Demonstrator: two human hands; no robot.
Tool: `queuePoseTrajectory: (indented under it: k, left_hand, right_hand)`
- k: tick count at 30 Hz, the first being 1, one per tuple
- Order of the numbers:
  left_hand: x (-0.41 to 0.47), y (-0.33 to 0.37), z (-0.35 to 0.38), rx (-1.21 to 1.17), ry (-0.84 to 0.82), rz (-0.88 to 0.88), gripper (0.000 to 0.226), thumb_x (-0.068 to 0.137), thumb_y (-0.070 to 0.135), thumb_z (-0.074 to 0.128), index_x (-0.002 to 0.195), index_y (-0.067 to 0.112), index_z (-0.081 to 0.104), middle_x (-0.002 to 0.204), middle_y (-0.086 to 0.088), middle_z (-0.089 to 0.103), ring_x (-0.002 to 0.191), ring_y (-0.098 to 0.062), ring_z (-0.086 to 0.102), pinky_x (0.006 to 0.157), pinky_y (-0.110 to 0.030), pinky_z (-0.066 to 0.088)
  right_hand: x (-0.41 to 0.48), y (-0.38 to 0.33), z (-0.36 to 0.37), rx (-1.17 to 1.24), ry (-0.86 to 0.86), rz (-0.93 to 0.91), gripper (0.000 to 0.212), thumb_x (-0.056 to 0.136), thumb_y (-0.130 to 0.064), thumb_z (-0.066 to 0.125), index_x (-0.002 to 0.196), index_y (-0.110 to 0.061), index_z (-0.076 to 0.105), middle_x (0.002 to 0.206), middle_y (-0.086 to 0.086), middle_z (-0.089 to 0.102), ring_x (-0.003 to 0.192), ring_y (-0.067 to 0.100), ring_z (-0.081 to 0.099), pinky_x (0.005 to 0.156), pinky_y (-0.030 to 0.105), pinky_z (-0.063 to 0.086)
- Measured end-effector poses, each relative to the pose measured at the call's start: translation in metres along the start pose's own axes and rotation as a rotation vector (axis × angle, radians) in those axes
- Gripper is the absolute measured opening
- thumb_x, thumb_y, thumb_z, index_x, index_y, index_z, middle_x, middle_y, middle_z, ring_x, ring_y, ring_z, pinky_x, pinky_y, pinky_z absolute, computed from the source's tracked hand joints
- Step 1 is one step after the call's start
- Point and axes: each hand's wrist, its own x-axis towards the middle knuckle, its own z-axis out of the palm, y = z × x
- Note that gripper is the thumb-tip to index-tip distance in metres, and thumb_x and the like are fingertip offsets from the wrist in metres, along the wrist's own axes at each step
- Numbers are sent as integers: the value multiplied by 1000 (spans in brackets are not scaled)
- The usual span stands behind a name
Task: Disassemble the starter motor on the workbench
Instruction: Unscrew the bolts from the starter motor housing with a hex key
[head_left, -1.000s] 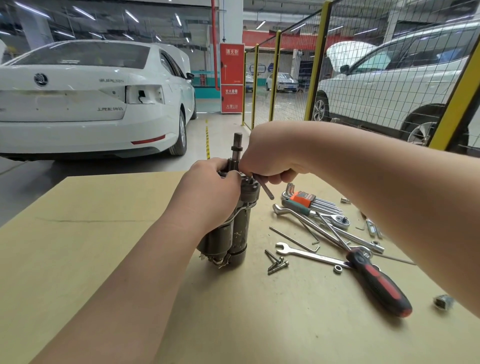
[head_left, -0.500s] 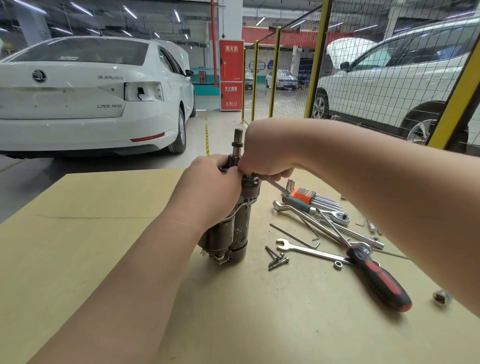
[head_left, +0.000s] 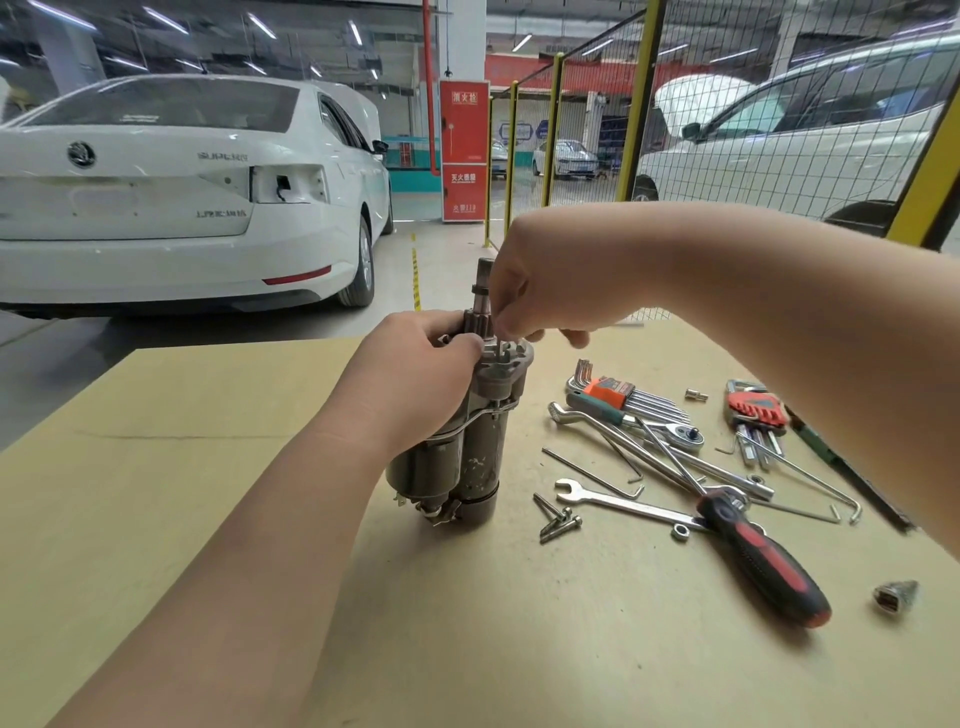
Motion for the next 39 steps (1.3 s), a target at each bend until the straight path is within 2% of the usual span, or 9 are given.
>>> queuePoseTrajectory:
  k: [4, 13, 18, 21, 26, 28, 31, 34, 39]
  left_hand:
    - [0, -1, 3, 11, 36, -28, 22, 90, 32, 50, 85, 43, 69, 75, 16, 68, 72, -5, 62, 56, -22, 44]
    - [2, -1, 8, 68, 65, -44, 23, 91, 33, 47, 91, 38, 70, 64, 13, 62, 60, -9, 53, 47, -21, 34]
    - [4, -4, 6, 53, 32, -19, 23, 91, 31, 47, 89, 34, 70, 48, 18, 52, 45, -5, 44, 35, -11, 27]
    - [3, -5, 1, 11, -8, 16, 22, 93, 30, 49, 92, 33, 71, 53, 13, 56, 47, -4, 46, 38, -11, 31]
    - [0, -2, -4, -49, -32, 33, 28, 93, 28, 54, 83, 47, 72, 75, 17, 70, 64, 3, 59, 47, -5, 38]
    - [-1, -1, -4, -55, -20, 17, 36, 92, 29, 55, 71, 56, 67, 82, 17, 71, 73, 2, 61, 56, -8, 46]
    - [-1, 0, -2, -33, -10, 13, 41, 91, 31, 54, 66, 62, 62, 79, 19, 69, 72, -4, 63, 63, -15, 49]
    - [-1, -1, 0, -11, 9, 4, 26, 91, 32, 52, 81, 50, 68, 73, 17, 69, 67, -2, 61, 53, -16, 45]
    - [1, -1, 3, -2, 33, -23, 23, 91, 32, 51, 93, 43, 71, 75, 18, 68, 74, -5, 62, 56, -21, 44]
  right_hand:
    - [7, -5, 8, 56, -97, 161, 28, 86, -11, 51, 60, -5, 61, 42, 0, 55, 34, 13, 49, 45, 19, 42]
    - [23, -11, 17, 149, -110, 244, 31, 84, -10, 44, 54, -8, 51, 43, 2, 46, 37, 17, 39, 36, 15, 33]
    - [16, -8, 10, -84, -97, 75, 26, 82, -16, 52, 59, -10, 63, 43, -2, 56, 42, 15, 54, 45, 19, 41]
    - [7, -6, 7, -212, -28, -86, 18, 81, -23, 58, 66, -21, 68, 62, -1, 65, 57, 17, 55, 52, 25, 40]
    - [2, -3, 6, -258, 62, -149, 18, 86, -28, 56, 84, -20, 73, 73, 1, 66, 57, 15, 52, 53, 25, 41]
    - [0, 1, 0, -127, 124, -80, 21, 87, -29, 57, 81, -18, 73, 70, -2, 70, 59, 15, 62, 54, 24, 49]
    - [0, 2, -3, 77, 35, 88, 25, 84, -23, 58, 67, -9, 70, 55, 1, 67, 42, 13, 58, 43, 17, 49]
    - [6, -2, 6, 124, -44, 175, 28, 82, -16, 55, 56, -6, 63, 40, -1, 56, 33, 12, 50, 38, 17, 46]
    - [16, -3, 11, 242, -129, 268, 30, 81, -6, 48, 51, -8, 50, 32, -3, 41, 26, 12, 35, 34, 13, 34]
